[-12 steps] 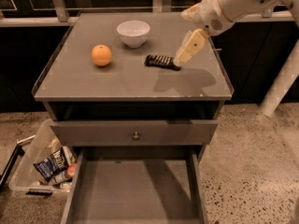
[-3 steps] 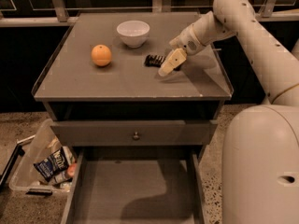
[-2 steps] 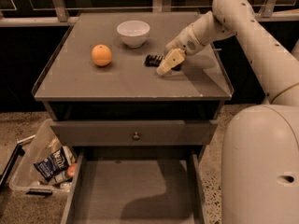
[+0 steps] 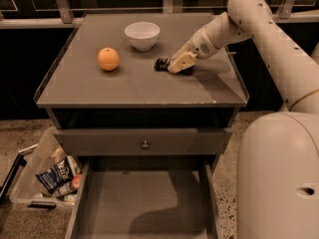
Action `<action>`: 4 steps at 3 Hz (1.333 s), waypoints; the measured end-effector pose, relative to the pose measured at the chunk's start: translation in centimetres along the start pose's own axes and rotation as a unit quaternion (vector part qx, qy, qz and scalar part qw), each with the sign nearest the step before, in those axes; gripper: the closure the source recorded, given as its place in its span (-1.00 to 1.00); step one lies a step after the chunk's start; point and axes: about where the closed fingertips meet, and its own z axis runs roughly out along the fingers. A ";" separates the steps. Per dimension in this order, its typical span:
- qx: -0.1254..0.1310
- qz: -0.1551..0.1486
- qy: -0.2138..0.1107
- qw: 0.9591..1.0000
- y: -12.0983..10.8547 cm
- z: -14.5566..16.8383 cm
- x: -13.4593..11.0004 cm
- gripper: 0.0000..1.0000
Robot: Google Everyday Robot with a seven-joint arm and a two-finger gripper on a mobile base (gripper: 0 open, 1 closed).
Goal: Place rxbar chocolate into middle drawer
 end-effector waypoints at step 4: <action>0.004 0.002 0.003 1.000 2.3 -2.7 0.6 1.00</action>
Offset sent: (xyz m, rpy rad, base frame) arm 0.0000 0.0000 0.0000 0.0000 0.0000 0.0000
